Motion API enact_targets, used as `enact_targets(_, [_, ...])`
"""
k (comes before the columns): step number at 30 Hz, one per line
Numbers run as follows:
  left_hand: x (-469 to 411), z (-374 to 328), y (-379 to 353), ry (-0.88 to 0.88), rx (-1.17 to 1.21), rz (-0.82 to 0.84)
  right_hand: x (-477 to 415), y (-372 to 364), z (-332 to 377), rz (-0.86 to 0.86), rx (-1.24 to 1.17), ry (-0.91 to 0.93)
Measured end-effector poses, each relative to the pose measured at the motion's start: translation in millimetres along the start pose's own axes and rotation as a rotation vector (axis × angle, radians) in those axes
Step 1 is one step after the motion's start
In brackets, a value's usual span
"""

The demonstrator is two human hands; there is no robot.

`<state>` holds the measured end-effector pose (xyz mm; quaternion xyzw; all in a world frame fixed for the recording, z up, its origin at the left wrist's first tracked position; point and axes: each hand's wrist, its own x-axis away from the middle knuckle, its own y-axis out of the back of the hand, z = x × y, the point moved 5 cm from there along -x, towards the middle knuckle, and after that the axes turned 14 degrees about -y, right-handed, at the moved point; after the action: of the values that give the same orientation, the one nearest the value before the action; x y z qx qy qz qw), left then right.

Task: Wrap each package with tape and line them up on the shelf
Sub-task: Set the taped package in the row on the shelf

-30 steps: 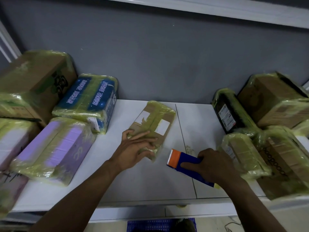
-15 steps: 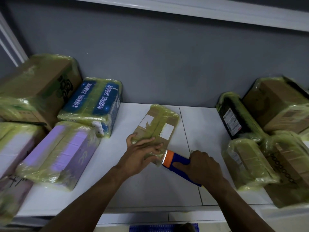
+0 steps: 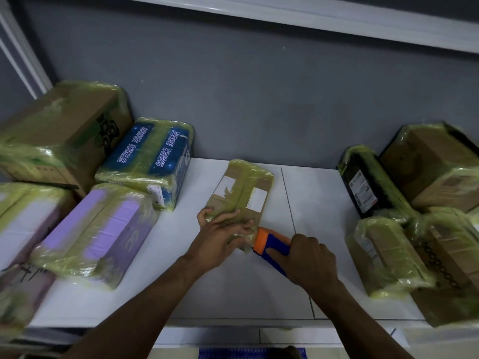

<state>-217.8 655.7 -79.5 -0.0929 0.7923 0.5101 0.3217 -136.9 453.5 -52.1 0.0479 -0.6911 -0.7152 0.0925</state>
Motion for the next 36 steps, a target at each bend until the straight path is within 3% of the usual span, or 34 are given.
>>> enact_targets(4, [2.3, 5.9, 0.5, 0.096, 0.04, 0.007, 0.5, 0.0, 4.9, -0.062, 0.036, 0.018])
enact_targets(8, [5.9, 16.0, 10.7, 0.183, 0.146, -0.105, -8.1, 0.0, 4.8, -0.047, -0.022, -0.035])
enact_targets(16, [19.8, 24.7, 21.8, 0.208, -0.015, -0.083, -32.7, -2.5, -15.4, 0.098, -0.618, -0.129])
enact_targets(21, [13.3, 5.6, 22.0, 0.33, -0.204, -0.03, -28.7, -5.1, -5.7, 0.184, -0.907, -0.109])
enact_targets(24, [6.4, -6.2, 16.4, 0.472, -0.25, -0.028, -26.8, -11.4, -1.0, 0.236, -0.954, -0.109])
enact_targets(28, [8.2, 0.4, 4.6, 0.645, -0.312, 0.101, -27.6, -18.2, -3.5, 0.232, -1.003, -0.127])
enact_targets(36, [-16.4, 39.8, -0.3, 0.681, -0.324, 0.16, -41.3, -22.2, -4.8, 0.202, -0.988, -0.127])
